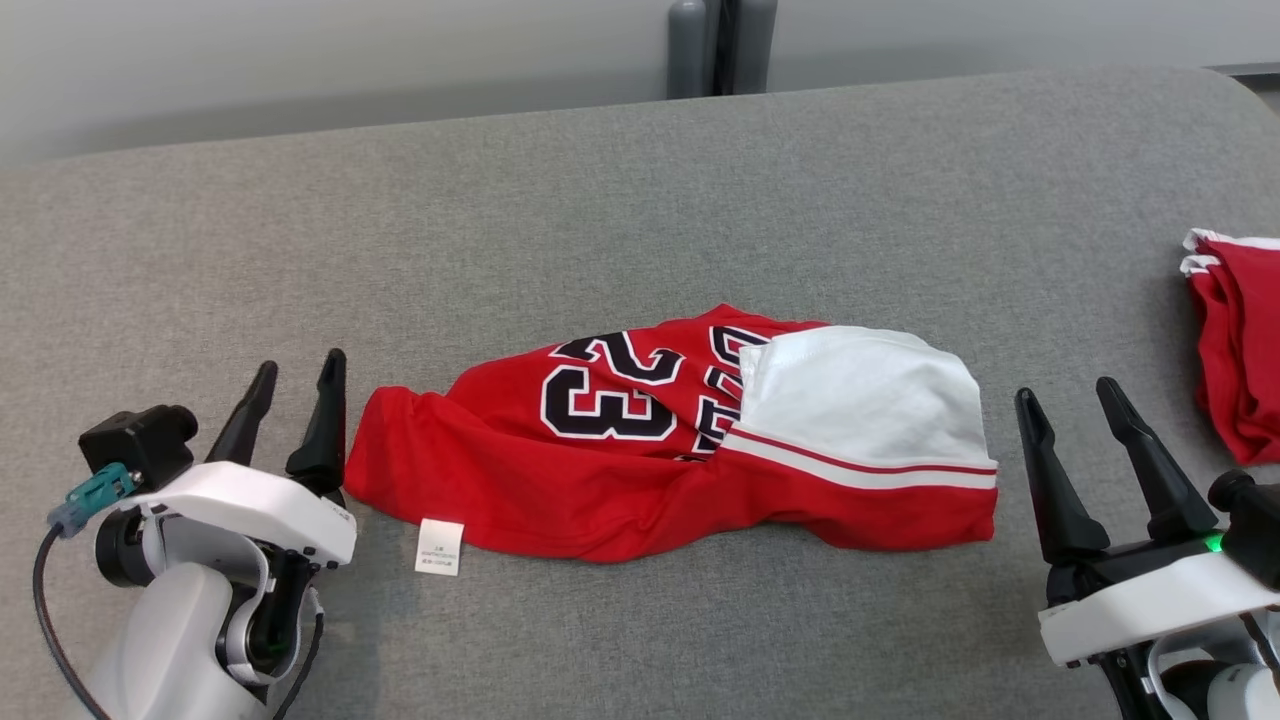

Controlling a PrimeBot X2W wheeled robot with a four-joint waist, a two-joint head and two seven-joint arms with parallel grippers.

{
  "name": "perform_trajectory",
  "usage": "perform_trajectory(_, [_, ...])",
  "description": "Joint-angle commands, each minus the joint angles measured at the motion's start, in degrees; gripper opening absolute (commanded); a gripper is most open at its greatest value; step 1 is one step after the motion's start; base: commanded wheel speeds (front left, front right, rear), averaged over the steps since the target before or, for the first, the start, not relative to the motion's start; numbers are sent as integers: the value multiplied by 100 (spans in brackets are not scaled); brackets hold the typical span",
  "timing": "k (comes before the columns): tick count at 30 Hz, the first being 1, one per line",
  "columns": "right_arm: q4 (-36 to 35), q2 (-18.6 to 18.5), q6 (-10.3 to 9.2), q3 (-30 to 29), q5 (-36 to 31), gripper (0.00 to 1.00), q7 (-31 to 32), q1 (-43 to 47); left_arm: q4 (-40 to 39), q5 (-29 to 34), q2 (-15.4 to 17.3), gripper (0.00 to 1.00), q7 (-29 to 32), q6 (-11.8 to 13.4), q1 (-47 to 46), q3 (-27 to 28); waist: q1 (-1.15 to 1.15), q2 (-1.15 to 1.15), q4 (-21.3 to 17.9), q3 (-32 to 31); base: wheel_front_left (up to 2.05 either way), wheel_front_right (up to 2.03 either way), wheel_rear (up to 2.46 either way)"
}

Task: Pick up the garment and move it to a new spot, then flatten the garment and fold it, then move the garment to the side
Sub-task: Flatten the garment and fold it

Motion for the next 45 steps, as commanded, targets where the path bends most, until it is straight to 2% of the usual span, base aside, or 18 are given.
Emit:
perform_trajectory(1, [7, -57, 1, -19, -42, 100, 19, -13, -202, 135, 37, 100, -216, 143, 129, 79, 0, 0, 124, -115, 0, 0, 0])
perform_trajectory(5, [-27, -93, 2, -27, -78, 100, 74, -4, -937, 449, 99, 100, -480, 519, 465, 353, 0, 0, 286, -234, 0, 0, 0])
perform_trajectory(12, [-49, -159, 1, -41, -129, 100, 177, -47, -2476, 1361, 314, 100, -529, 1048, 1195, 625, 0, 0, 510, -466, 0, 0, 0])
perform_trajectory(21, [89, -173, 1, 5, -108, 100, 290, 188, -3372, 2044, 746, 100, -330, 1411, 2024, 333, 0, 0, 640, -830, 0, 0, 0])
perform_trajectory(27, [154, -131, 2, -19, -77, 100, 343, 415, -3580, 2137, 929, 100, -80, 1451, 2369, 166, 0, 0, 647, -1057, 0, 0, 0])
perform_trajectory(45, [79, -99, 2, -114, -107, 100, 354, 456, -3559, 2071, 959, 100, -41, 1441, 2301, 130, 0, 0, 622, -1069, 0, 0, 0])
